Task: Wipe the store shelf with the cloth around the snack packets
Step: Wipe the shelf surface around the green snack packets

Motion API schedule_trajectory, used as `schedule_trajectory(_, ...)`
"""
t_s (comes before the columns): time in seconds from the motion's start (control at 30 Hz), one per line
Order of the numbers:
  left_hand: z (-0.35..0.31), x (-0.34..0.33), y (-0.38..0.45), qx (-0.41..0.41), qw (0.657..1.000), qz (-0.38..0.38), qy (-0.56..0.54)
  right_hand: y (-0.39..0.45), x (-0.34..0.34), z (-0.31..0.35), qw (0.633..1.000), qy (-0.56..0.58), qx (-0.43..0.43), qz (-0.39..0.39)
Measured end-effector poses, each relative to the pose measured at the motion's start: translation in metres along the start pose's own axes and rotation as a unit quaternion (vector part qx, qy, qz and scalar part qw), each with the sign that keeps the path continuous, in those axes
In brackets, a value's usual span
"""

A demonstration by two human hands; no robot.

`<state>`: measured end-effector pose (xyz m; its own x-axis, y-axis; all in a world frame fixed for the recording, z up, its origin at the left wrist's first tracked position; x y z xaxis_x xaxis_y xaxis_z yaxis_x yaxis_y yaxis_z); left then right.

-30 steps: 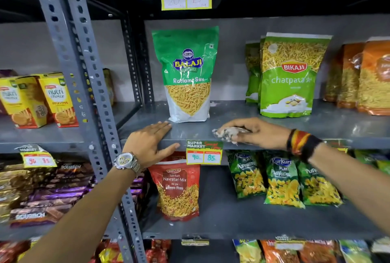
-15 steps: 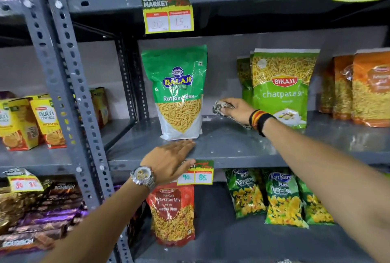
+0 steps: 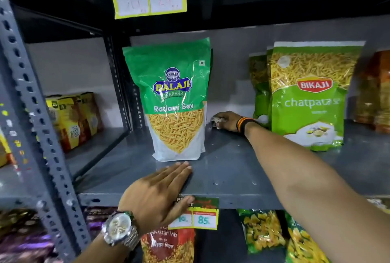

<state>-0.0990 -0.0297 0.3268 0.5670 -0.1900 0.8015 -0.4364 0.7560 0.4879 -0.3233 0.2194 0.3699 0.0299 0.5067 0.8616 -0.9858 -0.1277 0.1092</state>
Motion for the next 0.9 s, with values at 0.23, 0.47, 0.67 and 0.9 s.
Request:
schedule_trajectory(0.23, 0.001, 0.0, 0.0, 0.014, 1.0, 0.016, 0.015, -0.02, -0.018, 0.012, 0.998, -0.01, -0.003, 0.066)
schedule_trajectory(0.47, -0.002, 0.006, 0.0, 0.031, 0.999, 0.039, 0.005, -0.132, -0.022, 0.049, 0.992, -0.003, 0.087, 0.096)
schedule_trajectory(0.67, -0.002, 0.006, 0.0, 0.038, 0.998, 0.042, 0.0, -0.205, -0.008, 0.063, 0.981, 0.054, 0.128, 0.138)
schedule_trajectory(0.9, -0.002, 0.006, -0.001, 0.035, 0.999, 0.04, -0.01, -0.14, 0.01, 0.042, 0.999, 0.014, 0.032, -0.001)
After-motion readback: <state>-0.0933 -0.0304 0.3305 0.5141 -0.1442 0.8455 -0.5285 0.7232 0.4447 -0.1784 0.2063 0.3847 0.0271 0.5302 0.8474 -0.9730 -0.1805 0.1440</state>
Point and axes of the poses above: each hand's wrist, its own y-axis towards the middle knuckle, its own x-axis out of the back of the hand, z = x × y, the point moved 8 cm from there along y, towards the middle knuckle, and after that the axes turned 6 degrees about z, right-handed, at the moved point
